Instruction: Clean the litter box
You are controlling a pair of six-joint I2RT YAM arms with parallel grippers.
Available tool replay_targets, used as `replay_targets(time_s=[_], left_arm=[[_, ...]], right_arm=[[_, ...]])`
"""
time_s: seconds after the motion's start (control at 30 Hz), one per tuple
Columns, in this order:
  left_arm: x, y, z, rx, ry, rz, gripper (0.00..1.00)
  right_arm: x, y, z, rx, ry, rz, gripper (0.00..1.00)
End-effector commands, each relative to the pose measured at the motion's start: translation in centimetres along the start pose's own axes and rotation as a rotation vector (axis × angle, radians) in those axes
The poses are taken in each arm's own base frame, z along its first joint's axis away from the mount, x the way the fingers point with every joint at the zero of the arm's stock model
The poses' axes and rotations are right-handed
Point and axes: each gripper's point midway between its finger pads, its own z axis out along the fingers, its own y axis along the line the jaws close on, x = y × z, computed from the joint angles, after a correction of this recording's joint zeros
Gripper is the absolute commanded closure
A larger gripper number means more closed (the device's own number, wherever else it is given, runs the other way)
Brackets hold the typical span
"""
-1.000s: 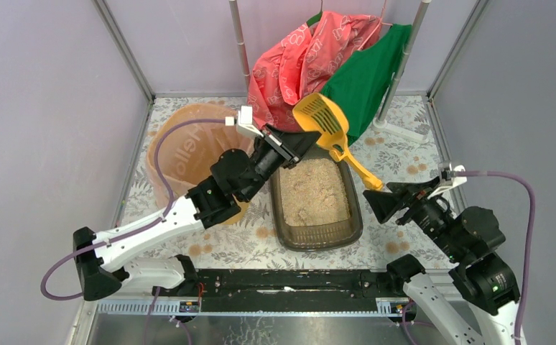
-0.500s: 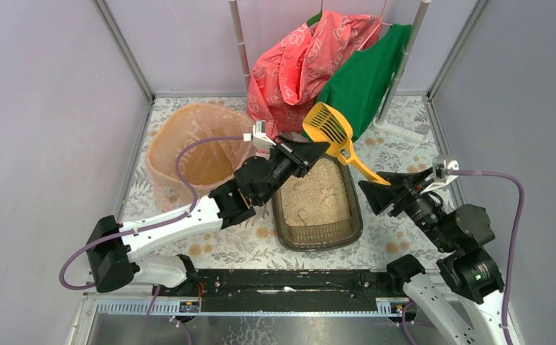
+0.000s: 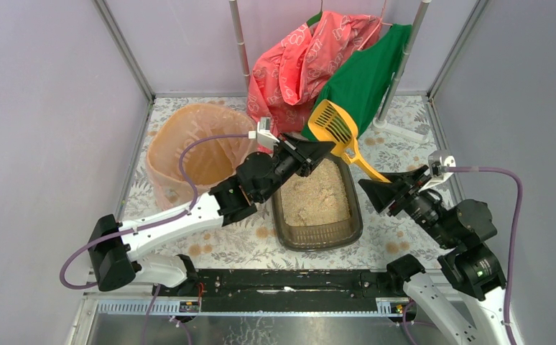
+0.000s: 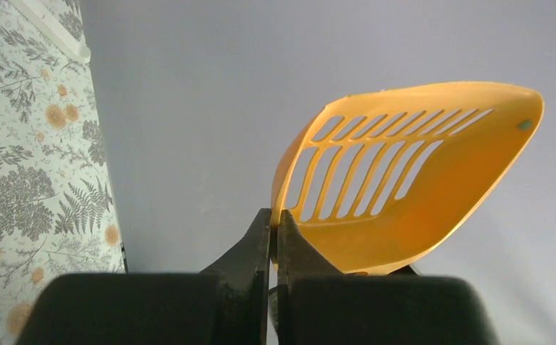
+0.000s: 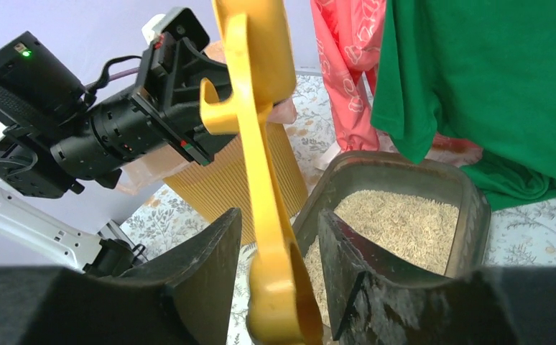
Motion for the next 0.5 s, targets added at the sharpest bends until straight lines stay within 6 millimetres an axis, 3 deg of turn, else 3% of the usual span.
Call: replay_targets(time_s=[0.0, 0.1, 0.3, 0.47], left_arm=[[0.4, 0.1, 0.2, -0.06, 0.042, 0.009, 1.0], [0.7, 0.4, 0.0, -0.079, 0.062, 0.018, 1.0], [0.3, 1.5, -0.7, -0.088, 0.044, -0.009, 1.0], [0.9, 0.8, -0.3, -0.06, 0.085, 0.012, 1.0]], right_arm=[[-2.3, 1.6, -0.4, -0.048, -0.004, -0.083, 0.51], [-1.7, 1.5, -0.4, -0.049, 0.059, -0.104, 0.54], [-0.6, 1.5, -0.4, -0.057, 0.097, -0.09, 0.97], [0.1, 1.3, -0.5, -0.048, 0.112, -0.066, 1.0]])
